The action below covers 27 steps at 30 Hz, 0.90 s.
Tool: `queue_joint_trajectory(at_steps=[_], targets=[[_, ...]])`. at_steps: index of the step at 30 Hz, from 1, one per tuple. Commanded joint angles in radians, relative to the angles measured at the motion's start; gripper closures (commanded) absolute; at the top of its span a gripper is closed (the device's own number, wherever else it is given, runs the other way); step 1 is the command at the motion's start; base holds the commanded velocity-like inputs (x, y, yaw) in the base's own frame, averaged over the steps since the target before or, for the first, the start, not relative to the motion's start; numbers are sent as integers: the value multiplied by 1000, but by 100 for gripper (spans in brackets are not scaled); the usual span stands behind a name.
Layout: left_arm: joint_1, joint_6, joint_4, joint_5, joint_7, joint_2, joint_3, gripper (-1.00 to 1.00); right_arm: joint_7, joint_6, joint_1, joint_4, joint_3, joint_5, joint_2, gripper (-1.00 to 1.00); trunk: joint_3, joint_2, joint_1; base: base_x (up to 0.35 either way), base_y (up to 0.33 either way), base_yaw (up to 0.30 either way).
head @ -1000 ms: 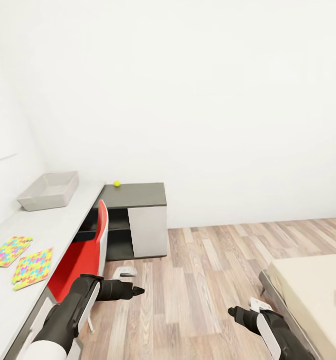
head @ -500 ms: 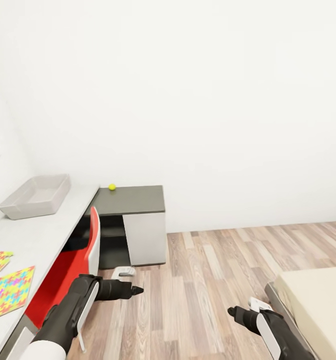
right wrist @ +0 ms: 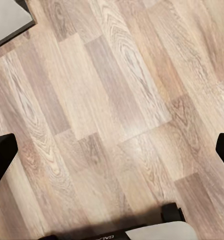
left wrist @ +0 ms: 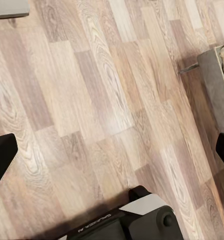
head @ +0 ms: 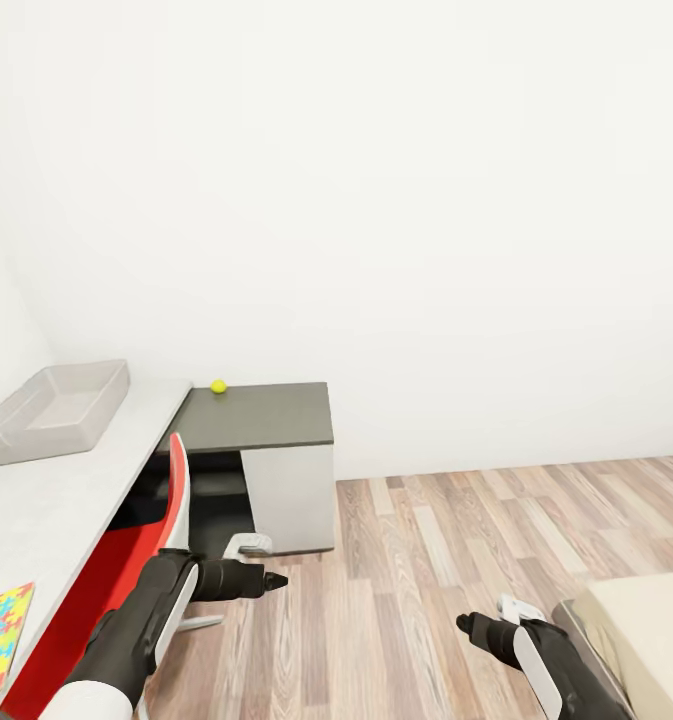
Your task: Put all the toys in the child's room - the three board games (two on the bed and one on the table), the two jigsaw puzzles on the table, and the tennis ball on the table - inside the toy box on the table in the child's room.
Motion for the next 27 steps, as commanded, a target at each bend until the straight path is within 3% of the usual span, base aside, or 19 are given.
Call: queue_joint_trajectory(at_steps=[1, 8, 27], targets=[[-1, 4, -1, -6, -6, 0, 0, -100, -4, 5, -1, -1, -1, -9, 0, -100, -2, -2, 1, 326, 2, 5], [-1, 3, -1, -6, -6, 0, -7, -100, -4, 5, -1, -1, -1, -9, 0, -100, -2, -2, 1, 305, -81, 146], [-1, 2, -1, -7, -5, 0, -11, -100, -5, 5, -1, -1, 1, -9, 0, -100, -2, -2, 1, 269, -189, 283]])
